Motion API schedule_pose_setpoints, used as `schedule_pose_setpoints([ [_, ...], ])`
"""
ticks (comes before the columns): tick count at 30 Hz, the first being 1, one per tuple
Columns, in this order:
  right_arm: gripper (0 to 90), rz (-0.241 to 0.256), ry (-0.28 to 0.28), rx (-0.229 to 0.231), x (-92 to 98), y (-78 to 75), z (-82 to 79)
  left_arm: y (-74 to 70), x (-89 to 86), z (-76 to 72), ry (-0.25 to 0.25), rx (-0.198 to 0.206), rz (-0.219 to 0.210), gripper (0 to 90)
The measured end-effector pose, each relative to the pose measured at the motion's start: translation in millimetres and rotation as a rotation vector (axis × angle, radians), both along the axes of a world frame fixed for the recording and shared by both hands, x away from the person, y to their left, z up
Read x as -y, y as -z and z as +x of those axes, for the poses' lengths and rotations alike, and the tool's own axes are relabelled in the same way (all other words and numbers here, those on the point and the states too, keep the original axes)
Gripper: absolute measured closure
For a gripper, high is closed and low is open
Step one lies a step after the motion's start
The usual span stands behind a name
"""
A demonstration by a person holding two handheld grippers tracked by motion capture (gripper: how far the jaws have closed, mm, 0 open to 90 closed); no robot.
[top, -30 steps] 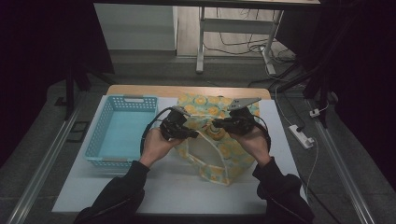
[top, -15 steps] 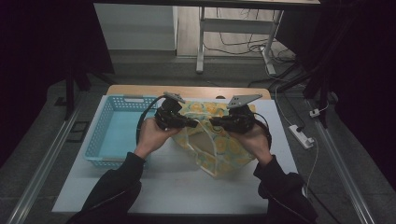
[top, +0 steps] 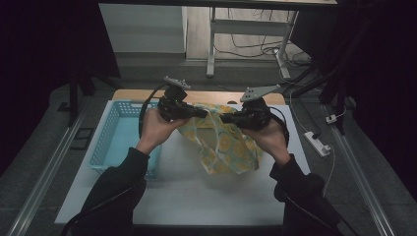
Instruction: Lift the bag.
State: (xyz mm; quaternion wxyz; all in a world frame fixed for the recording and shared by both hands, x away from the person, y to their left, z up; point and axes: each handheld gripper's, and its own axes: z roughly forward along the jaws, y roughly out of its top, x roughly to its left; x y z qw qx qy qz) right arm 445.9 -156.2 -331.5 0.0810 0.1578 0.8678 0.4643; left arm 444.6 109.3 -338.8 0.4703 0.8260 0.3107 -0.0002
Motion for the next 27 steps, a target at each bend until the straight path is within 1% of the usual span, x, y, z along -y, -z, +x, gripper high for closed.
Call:
schedule_pose_setpoints([
  [7,90.0,0.028,-0.005,0.02,-2.2,-23.2,0.9,-26.7,-4.2,5.3,-0.018,0.042,-0.01,89.1],
  [11,90.0,0.033,-0.004,0.035,-3.3,-36.8,1.7,-43.2,-5.4,7.6,-0.033,0.065,-0.009,89.1],
  [17,90.0,0.052,0.004,0.065,-2.1,-57.7,1.2,-63.4,-6.3,9.3,-0.051,0.094,-0.023,89.1],
  [27,90.0,0.085,0.018,0.097,-0.2,-83.6,-0.2,-96.3,-9.6,7.5,-0.09,0.16,-0.058,89.1],
])
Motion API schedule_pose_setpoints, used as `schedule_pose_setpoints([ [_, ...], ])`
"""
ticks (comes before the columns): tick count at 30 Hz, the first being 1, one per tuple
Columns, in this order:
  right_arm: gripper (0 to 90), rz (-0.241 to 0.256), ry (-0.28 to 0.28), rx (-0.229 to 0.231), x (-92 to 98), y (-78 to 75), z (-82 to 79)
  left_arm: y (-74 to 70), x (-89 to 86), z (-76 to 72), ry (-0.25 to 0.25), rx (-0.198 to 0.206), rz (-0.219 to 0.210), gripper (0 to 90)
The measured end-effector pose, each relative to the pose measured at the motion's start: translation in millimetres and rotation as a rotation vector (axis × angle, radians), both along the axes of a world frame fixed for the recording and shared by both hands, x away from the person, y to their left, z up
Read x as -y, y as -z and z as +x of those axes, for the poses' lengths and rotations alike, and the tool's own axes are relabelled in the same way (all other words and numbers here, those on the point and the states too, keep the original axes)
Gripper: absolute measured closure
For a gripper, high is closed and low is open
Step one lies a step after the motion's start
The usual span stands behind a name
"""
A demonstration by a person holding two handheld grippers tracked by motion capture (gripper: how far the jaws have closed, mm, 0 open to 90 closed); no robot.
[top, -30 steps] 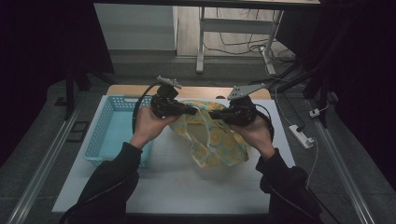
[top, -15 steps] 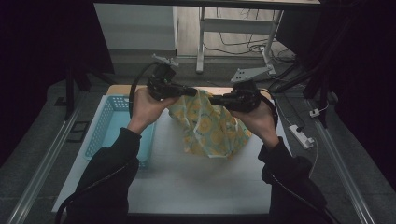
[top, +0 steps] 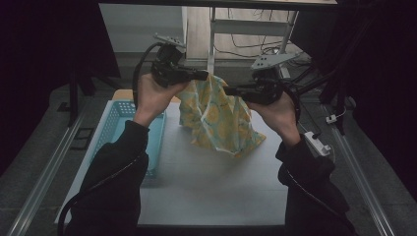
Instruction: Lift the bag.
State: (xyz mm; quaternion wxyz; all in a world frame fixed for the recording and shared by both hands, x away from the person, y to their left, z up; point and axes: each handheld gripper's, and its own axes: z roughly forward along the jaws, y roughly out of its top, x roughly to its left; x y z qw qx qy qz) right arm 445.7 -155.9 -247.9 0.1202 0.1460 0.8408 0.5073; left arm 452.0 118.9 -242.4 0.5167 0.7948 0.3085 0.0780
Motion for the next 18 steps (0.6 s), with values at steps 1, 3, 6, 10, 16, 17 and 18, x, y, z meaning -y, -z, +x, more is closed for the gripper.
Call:
schedule_pose_setpoints([
  [1,90.0,0.009,-0.003,0.004,-0.1,-3.2,-0.6,-2.0,-0.5,0.0,0.0,0.003,-0.006,89.1],
  [3,90.0,0.023,-0.01,0.012,-0.8,-8.3,-1.9,-6.6,-1.3,-0.2,-0.003,0.012,-0.017,89.1],
  [6,90.0,0.034,-0.013,0.02,-2.0,-14.7,-3.2,-11.6,-2.1,-0.4,-0.004,0.023,-0.035,89.1],
  [10,90.0,0.027,-0.01,0.025,-5.8,-15.5,-3.1,-9.1,0.4,1.0,-0.014,0.026,-0.011,89.0],
  [16,90.0,0.005,0.004,0.003,-9.2,3.8,4.7,7.8,1.2,7.3,-0.018,0.018,-0.003,88.9],
  [17,90.0,0.007,0.005,-0.004,-9.3,7.8,6.2,10.7,0.9,8.3,-0.016,0.015,-0.002,88.9],
  [18,90.0,0.005,0.006,-0.011,-9.3,11.6,7.8,13.9,0.9,9.4,-0.016,0.012,0.001,88.8],
])
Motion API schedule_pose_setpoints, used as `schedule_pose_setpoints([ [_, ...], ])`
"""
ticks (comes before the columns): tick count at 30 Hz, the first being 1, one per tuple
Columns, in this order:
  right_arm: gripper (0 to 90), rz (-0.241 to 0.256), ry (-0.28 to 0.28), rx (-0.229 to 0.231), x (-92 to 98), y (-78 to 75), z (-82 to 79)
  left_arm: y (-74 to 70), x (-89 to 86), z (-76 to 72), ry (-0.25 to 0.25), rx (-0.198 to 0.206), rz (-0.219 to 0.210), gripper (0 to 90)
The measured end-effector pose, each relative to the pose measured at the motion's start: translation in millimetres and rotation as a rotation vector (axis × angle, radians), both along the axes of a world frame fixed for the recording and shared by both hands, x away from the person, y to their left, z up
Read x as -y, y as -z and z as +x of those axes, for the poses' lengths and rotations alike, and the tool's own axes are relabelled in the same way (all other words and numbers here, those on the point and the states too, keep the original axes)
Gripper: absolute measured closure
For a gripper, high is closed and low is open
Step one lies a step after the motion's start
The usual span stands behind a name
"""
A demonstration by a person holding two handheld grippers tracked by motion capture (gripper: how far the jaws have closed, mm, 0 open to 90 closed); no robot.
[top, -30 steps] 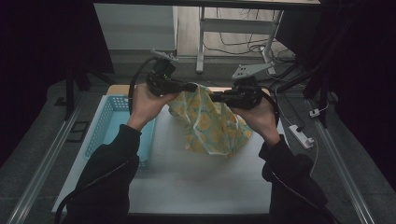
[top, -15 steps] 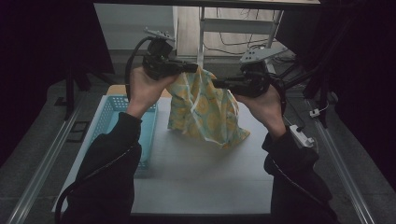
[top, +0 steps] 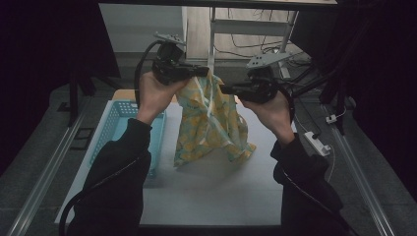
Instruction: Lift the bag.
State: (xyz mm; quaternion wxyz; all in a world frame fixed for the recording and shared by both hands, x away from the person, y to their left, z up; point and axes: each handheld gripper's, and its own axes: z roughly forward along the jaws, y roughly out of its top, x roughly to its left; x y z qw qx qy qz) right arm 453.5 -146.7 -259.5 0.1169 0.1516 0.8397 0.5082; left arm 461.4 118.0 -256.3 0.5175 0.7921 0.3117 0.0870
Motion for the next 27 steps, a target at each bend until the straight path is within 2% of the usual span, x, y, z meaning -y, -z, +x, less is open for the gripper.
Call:
schedule_pose_setpoints([
  [6,90.0,-0.014,0.011,-0.033,-0.3,24.4,10.5,21.2,1.2,6.7,0.0,-0.031,0.026,88.4],
  [11,90.0,-0.022,0.021,-0.063,-0.1,42.5,17.5,40.9,4.6,12.0,-0.001,-0.054,0.067,87.8],
  [17,89.3,-0.027,0.033,-0.09,1.5,57.7,22.5,59.0,8.4,16.8,-0.006,-0.073,0.1,86.2],
  [20,88.7,-0.016,0.04,-0.102,4.5,62.8,24.5,67.9,10.7,17.1,0.0,-0.071,0.112,85.0],
  [24,86.2,-0.005,0.048,-0.117,8.0,66.6,25.6,71.1,12.1,14.3,-0.001,-0.044,0.139,80.7],
  [27,82.3,0.009,0.052,-0.114,10.0,65.3,24.4,70.6,10.7,11.2,0.004,-0.019,0.157,69.5],
])
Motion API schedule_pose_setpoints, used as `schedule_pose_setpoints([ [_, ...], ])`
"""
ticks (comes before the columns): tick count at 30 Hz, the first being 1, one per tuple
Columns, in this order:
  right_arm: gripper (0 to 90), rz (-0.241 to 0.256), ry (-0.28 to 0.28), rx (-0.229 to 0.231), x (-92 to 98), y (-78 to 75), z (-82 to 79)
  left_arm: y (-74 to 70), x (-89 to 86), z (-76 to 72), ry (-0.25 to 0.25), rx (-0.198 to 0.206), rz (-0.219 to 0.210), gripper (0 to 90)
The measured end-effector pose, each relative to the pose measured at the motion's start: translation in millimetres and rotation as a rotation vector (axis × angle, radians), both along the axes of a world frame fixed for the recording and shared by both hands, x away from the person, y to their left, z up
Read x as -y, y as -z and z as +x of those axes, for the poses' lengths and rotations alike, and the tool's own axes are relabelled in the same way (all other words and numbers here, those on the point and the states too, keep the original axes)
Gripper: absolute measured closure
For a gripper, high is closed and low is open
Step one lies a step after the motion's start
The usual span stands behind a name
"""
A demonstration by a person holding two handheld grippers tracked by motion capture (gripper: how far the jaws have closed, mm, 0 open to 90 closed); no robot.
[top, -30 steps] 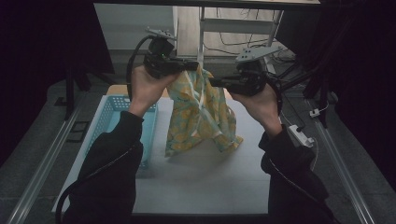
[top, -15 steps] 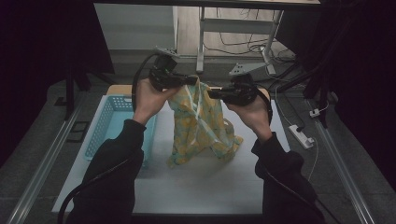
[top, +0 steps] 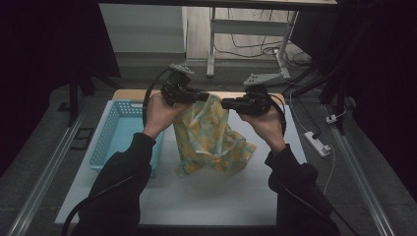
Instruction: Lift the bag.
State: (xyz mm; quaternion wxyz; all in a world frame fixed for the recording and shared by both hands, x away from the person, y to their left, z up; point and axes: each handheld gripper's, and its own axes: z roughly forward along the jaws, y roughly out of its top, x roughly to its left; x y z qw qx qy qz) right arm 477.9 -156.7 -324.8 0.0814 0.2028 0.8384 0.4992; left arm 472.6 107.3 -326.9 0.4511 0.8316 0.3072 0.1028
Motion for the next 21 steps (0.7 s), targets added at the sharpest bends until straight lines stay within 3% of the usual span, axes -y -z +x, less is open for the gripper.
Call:
schedule_pose_setpoints([
  [10,70.2,0.019,0.016,0.004,8.4,2.7,-6.0,5.9,-17.2,-21.0,-0.031,0.082,0.052,36.5],
  [16,59.8,0.021,0.027,0.007,11.3,6.9,-11.7,10.8,-30.8,-33.8,-0.071,0.062,0.045,17.8],
  [21,52.7,0.016,0.035,0.013,14.0,12.2,-18.0,20.3,-40.8,-44.0,-0.077,0.041,0.047,10.9],
])
